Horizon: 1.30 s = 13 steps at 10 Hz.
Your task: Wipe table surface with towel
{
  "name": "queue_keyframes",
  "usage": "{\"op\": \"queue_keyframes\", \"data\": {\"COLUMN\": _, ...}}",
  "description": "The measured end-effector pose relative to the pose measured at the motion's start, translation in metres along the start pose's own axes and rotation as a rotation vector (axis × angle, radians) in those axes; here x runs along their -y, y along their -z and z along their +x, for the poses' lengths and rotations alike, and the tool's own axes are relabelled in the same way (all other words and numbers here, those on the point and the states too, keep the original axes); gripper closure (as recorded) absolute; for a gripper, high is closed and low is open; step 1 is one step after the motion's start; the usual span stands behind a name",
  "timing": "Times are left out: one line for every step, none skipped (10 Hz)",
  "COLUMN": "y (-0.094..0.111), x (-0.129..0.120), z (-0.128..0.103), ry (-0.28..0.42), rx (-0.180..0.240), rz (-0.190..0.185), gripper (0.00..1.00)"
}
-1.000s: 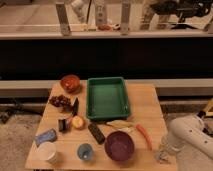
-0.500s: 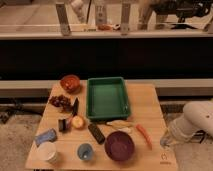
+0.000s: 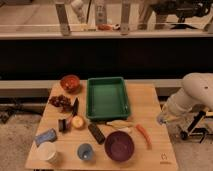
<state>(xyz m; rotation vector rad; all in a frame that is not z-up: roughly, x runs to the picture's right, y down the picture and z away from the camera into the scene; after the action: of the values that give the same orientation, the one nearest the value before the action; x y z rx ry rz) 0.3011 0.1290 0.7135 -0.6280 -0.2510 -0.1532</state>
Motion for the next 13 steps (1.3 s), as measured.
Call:
{"op": "queue_keyframes", "data": {"y": -0.010, "x": -0.002, "z": -0.001, "ry": 0.013, "rx": 0.000, "rz": -0.002, "gripper": 1.00}}
{"op": "queue_keyframes", "data": {"y": -0.023, "x": -0.009, "z": -0.002, "ry": 0.023, "rx": 0.004, "rz": 0.000, "gripper": 1.00}}
{"op": "queue_keyframes", "data": {"y": -0.034, "x": -0.017, "z": -0.002, "ry": 0.018, "rx": 0.011, "rz": 0.014, "gripper": 1.00}}
{"op": "queue_keyframes", "data": {"y": -0.040, "x": -0.021, "z": -0.002, "ry": 0.005, "rx": 0.019, "rz": 0.035, "gripper": 1.00}}
{"op": "queue_keyframes", "data": {"y": -0.042, "x": -0.018, "z": -0.005, "ry": 0.000, "rx": 0.027, "rz": 0.055, "gripper": 1.00}}
{"op": "queue_keyframes", "data": {"y": -0.042, "x": -0.011, "z": -0.006, "ry": -0.009, "rx": 0.034, "rz": 0.076, "gripper": 1.00}}
{"op": "queue_keyframes", "data": {"y": -0.043, "x": 0.001, "z": -0.006, "ry": -0.019, "rx": 0.043, "rz": 0.100, "gripper": 1.00}}
{"op": "queue_keyframes", "data": {"y": -0.047, "x": 0.022, "z": -0.004, "ry": -0.030, "rx": 0.051, "rz": 0.122, "gripper": 1.00}}
{"op": "queue_keyframes", "data": {"y": -0.053, "x": 0.044, "z": -0.002, "ry": -0.039, "rx": 0.058, "rz": 0.138, "gripper": 1.00}}
{"op": "queue_keyframes", "data": {"y": -0.062, "x": 0.076, "z": 0.004, "ry": -0.053, "rx": 0.065, "rz": 0.157, "gripper": 1.00}}
{"op": "queue_keyframes", "data": {"y": -0.072, "x": 0.098, "z": 0.006, "ry": -0.066, "rx": 0.075, "rz": 0.169, "gripper": 1.00}}
{"op": "queue_keyframes", "data": {"y": -0.081, "x": 0.113, "z": 0.010, "ry": -0.081, "rx": 0.082, "rz": 0.180, "gripper": 1.00}}
{"op": "queue_keyframes", "data": {"y": -0.095, "x": 0.130, "z": 0.015, "ry": -0.101, "rx": 0.093, "rz": 0.191, "gripper": 1.00}}
